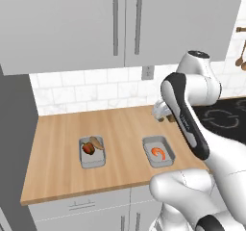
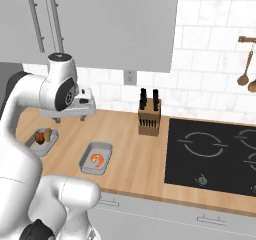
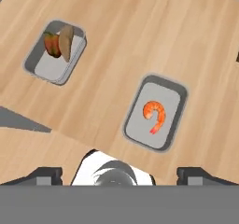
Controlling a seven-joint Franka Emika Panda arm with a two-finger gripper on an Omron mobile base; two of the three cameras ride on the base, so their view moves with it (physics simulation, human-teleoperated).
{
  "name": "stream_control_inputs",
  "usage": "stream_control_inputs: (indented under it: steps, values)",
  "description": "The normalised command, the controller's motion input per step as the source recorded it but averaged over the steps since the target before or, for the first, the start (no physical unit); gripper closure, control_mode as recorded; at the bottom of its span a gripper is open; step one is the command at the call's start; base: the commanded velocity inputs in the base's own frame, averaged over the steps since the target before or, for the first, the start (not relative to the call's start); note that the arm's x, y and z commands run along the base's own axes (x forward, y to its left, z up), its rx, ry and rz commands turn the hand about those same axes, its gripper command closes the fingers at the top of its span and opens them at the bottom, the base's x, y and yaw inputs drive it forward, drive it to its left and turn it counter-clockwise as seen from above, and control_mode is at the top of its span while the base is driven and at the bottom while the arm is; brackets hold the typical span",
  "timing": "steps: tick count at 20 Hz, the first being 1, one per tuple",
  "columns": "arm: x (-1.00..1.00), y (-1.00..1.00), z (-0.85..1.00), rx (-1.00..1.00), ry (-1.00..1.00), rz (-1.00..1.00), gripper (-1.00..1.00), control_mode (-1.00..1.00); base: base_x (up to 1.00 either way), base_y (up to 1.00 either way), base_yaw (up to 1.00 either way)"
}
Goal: Take the meat container that has the shrimp and place it on the second highest rack of the freezer. Then take the vegetable container that has the bell pepper and sweet potato and place it on the highest rack of the freezer.
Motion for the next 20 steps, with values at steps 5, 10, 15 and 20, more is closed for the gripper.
stream_control_inputs:
  steps: [5,10,15,20]
  values:
    - [0.10,0.12,-0.69,-0.12,0.37,0.25,-1.00,-1.00,0.00,0.00,0.00]
    - [0.40,0.01,-0.52,-0.03,0.38,0.00,-1.00,-1.00,0.00,0.00,0.00]
    - [0.62,0.13,-0.48,-0.02,0.05,-0.20,-1.00,-1.00,0.00,0.00,0.00]
    - [0.64,0.12,-0.61,-0.11,0.03,-0.25,-1.00,-1.00,0.00,0.00,0.00]
